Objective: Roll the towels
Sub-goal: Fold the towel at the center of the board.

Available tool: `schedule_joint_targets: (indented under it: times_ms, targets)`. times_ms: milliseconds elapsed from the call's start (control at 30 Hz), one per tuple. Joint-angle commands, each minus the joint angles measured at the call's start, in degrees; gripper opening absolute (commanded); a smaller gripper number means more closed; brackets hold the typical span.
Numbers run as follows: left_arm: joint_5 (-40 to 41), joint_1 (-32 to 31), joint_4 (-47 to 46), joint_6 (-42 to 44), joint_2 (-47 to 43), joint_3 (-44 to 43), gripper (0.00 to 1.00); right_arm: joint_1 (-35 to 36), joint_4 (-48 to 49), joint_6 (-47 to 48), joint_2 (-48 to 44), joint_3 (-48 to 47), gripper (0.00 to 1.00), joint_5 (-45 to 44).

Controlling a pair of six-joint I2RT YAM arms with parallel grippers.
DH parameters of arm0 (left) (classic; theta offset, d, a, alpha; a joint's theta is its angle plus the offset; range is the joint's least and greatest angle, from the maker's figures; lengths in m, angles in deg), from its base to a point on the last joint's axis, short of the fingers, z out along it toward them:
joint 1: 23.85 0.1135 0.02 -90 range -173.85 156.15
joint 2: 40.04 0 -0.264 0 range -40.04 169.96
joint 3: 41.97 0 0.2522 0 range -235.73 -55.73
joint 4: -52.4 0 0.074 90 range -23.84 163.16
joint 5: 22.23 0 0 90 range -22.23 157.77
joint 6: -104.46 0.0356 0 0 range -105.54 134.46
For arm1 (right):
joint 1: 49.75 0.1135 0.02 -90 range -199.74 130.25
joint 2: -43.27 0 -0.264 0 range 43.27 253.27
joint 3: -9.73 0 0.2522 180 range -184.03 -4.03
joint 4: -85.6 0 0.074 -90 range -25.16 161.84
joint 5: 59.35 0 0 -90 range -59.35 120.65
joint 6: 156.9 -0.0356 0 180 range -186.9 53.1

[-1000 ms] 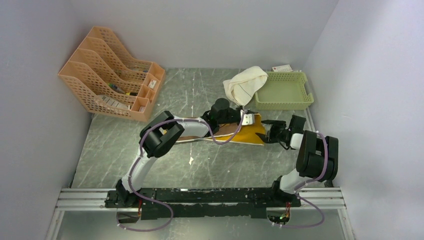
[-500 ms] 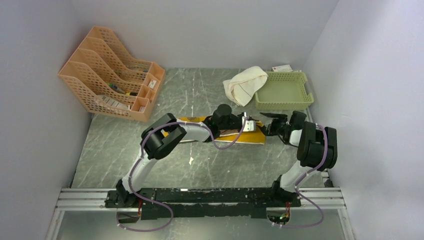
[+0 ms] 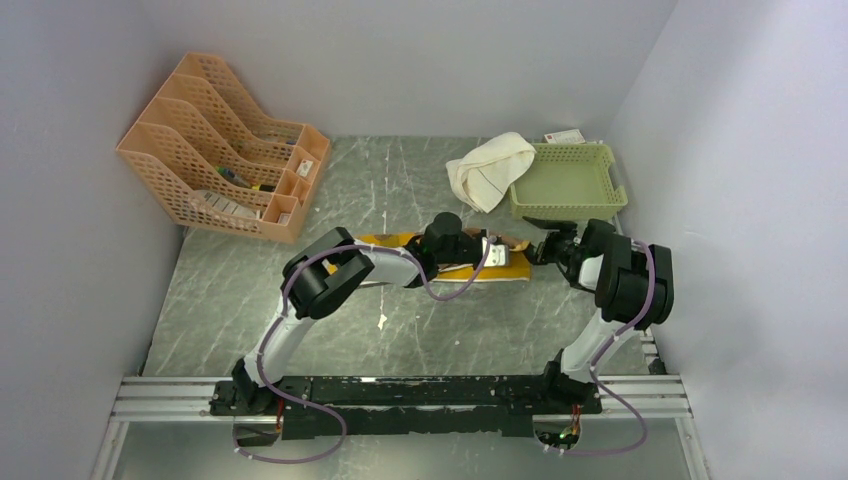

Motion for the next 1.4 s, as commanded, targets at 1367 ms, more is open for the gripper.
schedule_joint_targets:
  times_ms: [1367]
  targets:
    - [11.07,-8.61,8.02,-2.87,7.36,-8.19,0.16,-3.79,-60.23,36.5,-13.93,-17.76,0.85,-29.64]
